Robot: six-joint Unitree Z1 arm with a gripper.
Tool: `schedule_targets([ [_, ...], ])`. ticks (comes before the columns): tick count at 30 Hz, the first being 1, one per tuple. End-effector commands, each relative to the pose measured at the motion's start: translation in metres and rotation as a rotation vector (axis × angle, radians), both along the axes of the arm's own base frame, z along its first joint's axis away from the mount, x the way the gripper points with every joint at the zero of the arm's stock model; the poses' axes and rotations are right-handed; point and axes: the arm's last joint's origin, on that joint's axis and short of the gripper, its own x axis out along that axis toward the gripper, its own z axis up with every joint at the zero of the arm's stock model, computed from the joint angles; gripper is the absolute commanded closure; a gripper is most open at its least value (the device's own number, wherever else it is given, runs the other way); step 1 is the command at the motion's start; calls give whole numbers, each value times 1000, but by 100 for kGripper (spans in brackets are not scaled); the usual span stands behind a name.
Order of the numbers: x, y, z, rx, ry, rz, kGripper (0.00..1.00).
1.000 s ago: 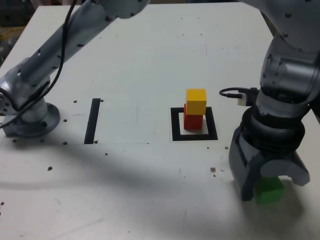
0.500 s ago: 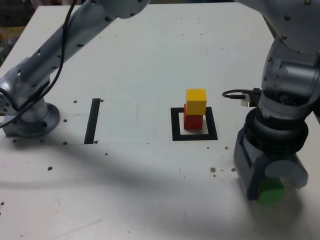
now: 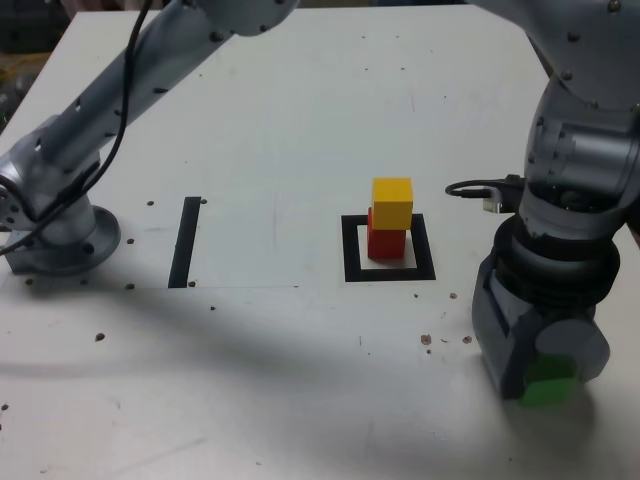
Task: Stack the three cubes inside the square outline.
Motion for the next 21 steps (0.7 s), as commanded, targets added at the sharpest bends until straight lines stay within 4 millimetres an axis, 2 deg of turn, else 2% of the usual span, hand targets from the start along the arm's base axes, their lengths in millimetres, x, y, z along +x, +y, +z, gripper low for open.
schedule_targets([
  [1, 0, 1, 6, -7, -14, 5, 76],
  [14, -9, 6, 22, 16, -19, -2, 83],
  [18, -20, 13, 39, 22, -24, -16, 83],
  [21, -31, 26, 56, 28, -20, -40, 83],
])
